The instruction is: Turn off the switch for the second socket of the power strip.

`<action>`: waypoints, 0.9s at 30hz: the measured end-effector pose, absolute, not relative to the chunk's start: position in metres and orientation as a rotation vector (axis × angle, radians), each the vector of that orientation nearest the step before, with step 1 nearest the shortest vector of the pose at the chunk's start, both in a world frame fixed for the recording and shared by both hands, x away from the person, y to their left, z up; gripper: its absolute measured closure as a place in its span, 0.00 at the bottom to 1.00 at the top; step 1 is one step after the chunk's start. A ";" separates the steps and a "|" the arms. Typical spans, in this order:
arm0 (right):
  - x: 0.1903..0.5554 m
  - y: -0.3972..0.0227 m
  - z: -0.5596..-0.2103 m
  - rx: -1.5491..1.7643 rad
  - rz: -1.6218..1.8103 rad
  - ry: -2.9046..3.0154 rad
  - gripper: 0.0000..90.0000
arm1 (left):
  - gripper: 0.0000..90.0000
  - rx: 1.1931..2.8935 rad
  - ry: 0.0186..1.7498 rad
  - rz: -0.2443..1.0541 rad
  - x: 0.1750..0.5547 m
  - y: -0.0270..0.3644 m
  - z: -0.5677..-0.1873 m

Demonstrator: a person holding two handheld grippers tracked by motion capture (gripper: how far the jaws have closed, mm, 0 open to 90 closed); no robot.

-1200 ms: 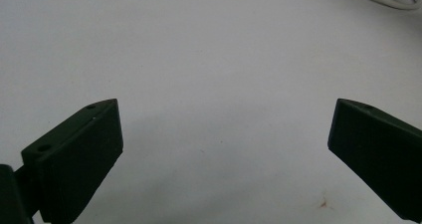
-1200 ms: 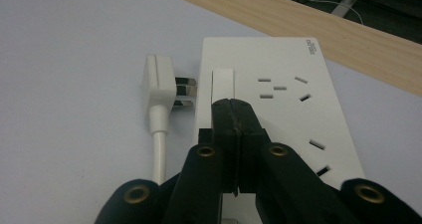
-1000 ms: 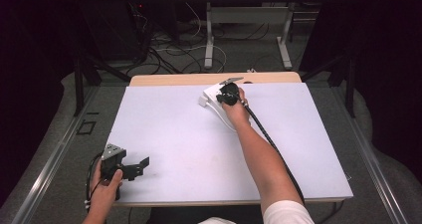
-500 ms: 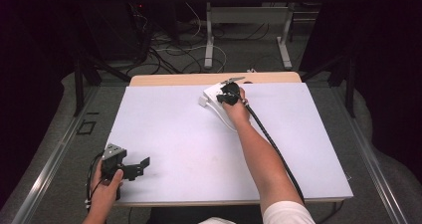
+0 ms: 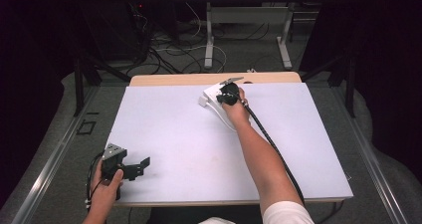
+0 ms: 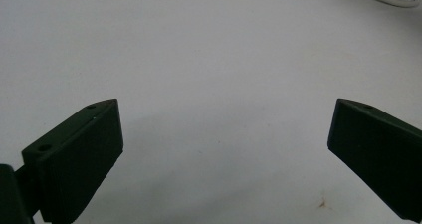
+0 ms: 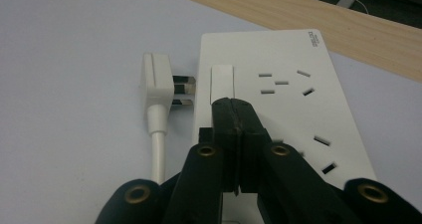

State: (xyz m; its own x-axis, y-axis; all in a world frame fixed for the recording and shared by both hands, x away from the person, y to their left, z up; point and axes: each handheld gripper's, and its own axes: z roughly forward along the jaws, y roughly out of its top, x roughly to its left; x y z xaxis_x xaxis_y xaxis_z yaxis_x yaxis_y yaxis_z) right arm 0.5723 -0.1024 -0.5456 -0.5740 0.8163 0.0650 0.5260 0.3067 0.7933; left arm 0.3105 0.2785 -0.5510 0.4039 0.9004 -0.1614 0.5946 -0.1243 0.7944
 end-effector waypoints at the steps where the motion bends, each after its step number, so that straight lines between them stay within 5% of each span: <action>1: 0.572 -0.102 -0.545 1.186 1.134 2.232 1.00 | 0.01 1.825 1.292 0.460 0.310 0.279 -0.551; 27: 0.559 -0.099 -0.527 1.163 1.136 2.237 0.93 | 0.01 1.831 1.286 0.462 0.309 0.277 -0.550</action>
State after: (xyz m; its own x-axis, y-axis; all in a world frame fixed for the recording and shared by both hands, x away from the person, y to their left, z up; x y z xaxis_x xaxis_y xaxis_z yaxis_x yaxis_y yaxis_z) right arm 0.5586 -0.0989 -0.5274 -0.5887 0.8075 0.0360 0.5057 0.3332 0.7958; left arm 0.3091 0.2770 -0.5504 0.4080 0.8994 -0.1569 0.5938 -0.1308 0.7939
